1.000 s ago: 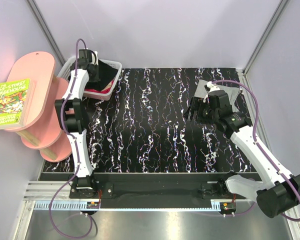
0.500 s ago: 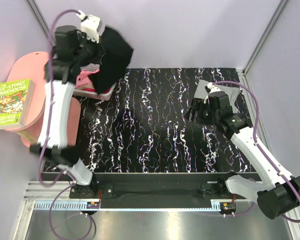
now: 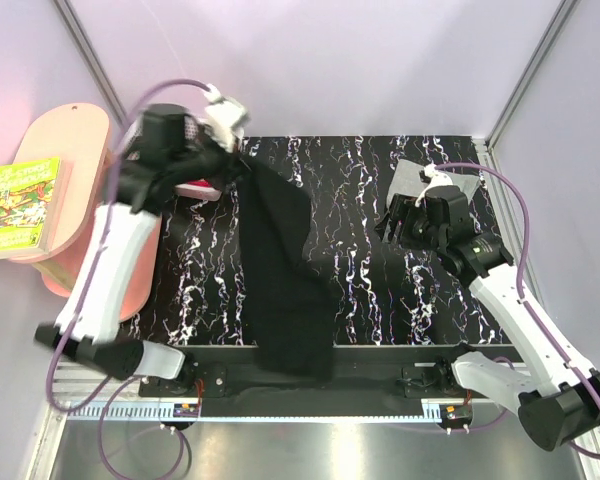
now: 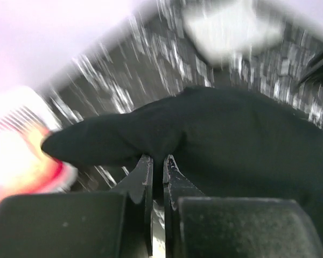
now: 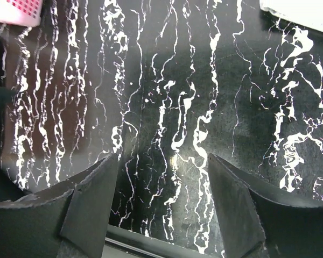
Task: Fold and stack the t-shirts
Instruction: Move the tshirt to the center of the board
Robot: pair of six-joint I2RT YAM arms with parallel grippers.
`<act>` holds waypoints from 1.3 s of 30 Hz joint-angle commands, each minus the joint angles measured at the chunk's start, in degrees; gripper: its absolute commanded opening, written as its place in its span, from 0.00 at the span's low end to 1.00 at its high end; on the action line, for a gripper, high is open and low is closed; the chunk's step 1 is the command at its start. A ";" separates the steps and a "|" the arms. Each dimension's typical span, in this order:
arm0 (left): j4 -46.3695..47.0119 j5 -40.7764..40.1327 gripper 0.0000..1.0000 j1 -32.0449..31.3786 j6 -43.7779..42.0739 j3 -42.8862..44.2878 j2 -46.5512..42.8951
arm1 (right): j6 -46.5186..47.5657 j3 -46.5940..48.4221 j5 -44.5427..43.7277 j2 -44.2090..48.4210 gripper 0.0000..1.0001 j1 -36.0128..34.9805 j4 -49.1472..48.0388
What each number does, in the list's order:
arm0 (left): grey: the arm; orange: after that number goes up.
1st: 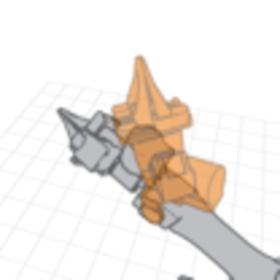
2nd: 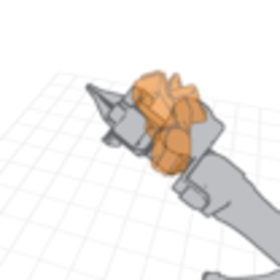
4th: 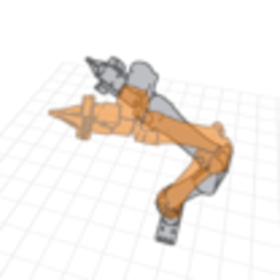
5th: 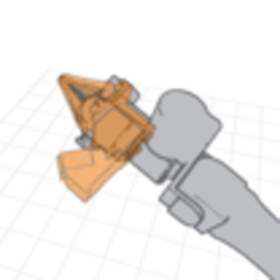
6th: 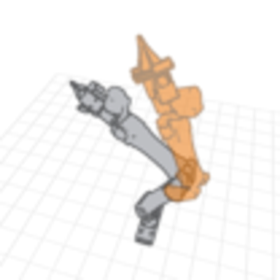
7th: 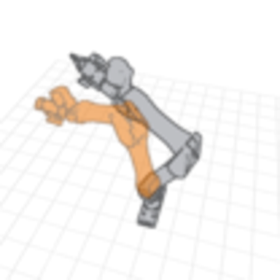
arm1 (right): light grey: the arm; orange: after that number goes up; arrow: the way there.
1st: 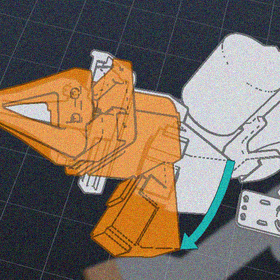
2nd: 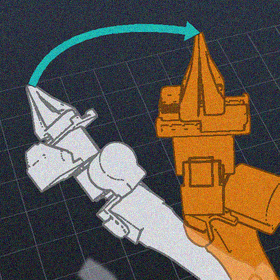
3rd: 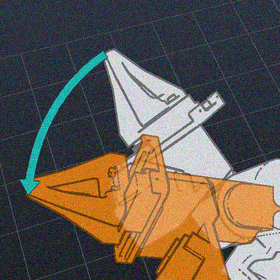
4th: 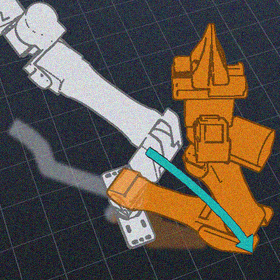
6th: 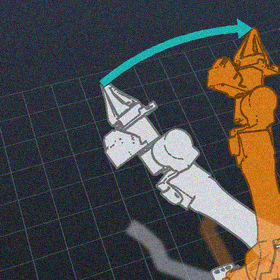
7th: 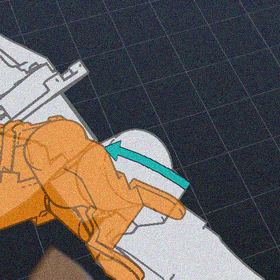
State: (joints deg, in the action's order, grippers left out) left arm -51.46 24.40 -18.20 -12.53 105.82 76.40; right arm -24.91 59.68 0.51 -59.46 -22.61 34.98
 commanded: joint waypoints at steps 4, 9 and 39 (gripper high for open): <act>0.22 -4.10 0.00 -3.34 -2.05 -5.45 3.75 | -1.46 0.53 -1.48 2.68 0.74 -0.50 -0.62; 0.75 -4.28 0.00 -4.56 -2.67 -6.33 4.19 | -1.64 -0.27 -0.87 2.51 0.73 -0.50 -0.62; -4.09 -4.26 0.75 -12.66 -7.85 -23.01 4.72 | -0.93 0.61 -4.03 -8.20 0.77 -0.50 -0.62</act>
State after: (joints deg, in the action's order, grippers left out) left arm -59.09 24.29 -37.32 -19.62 87.53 82.85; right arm -25.98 59.40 -5.06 -63.46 -22.72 35.44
